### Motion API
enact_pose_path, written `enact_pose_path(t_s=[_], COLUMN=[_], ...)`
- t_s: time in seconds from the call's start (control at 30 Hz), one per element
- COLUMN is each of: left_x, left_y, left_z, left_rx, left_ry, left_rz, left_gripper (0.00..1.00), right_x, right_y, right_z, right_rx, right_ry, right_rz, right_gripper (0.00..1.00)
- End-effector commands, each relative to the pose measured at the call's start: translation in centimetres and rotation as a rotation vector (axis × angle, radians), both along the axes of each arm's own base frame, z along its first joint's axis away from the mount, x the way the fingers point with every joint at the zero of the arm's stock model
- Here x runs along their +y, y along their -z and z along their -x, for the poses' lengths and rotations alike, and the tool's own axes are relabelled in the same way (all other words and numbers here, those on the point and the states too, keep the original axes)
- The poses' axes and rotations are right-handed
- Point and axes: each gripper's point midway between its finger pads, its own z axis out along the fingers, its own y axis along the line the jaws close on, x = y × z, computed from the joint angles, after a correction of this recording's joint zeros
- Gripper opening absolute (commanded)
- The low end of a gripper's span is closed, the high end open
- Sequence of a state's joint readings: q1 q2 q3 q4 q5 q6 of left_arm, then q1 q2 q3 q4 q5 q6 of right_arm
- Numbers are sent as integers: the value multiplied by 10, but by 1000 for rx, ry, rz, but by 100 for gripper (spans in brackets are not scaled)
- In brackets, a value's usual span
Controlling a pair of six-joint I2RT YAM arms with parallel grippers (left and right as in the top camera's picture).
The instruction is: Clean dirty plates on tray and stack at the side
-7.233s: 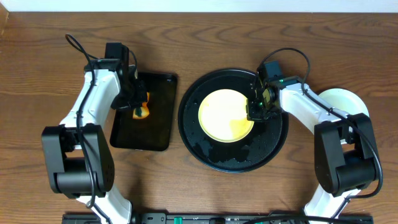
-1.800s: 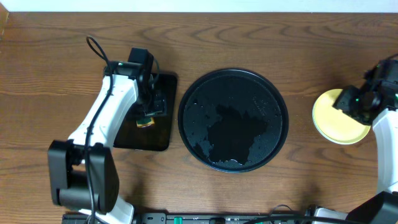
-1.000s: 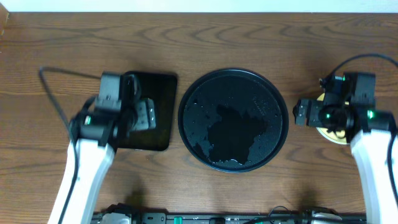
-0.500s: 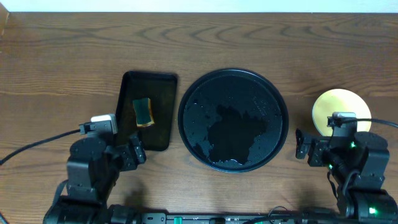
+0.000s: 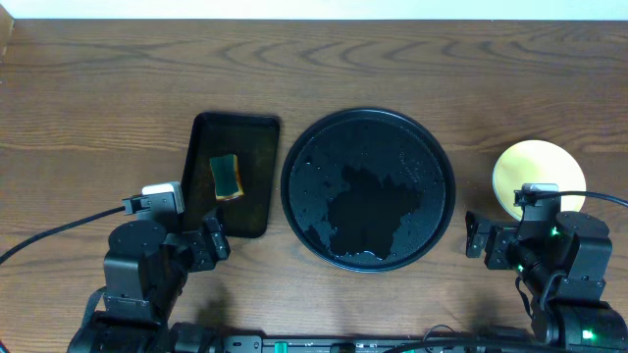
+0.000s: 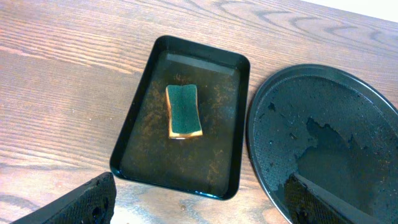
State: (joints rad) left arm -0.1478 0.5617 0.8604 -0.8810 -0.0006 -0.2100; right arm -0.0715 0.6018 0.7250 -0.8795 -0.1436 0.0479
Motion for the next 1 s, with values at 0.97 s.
enact_pose_path(t_s=[0.97], left_x=[2], left_y=[3], left_z=[0], left_rx=[5], left_ry=[-15], left_rz=[-1], left_gripper=[87], right_x=[24], right_y=[-51], right_z=[-20], right_rx=[-845], right_ry=[-94], right_rz=[21], right_gripper=[99])
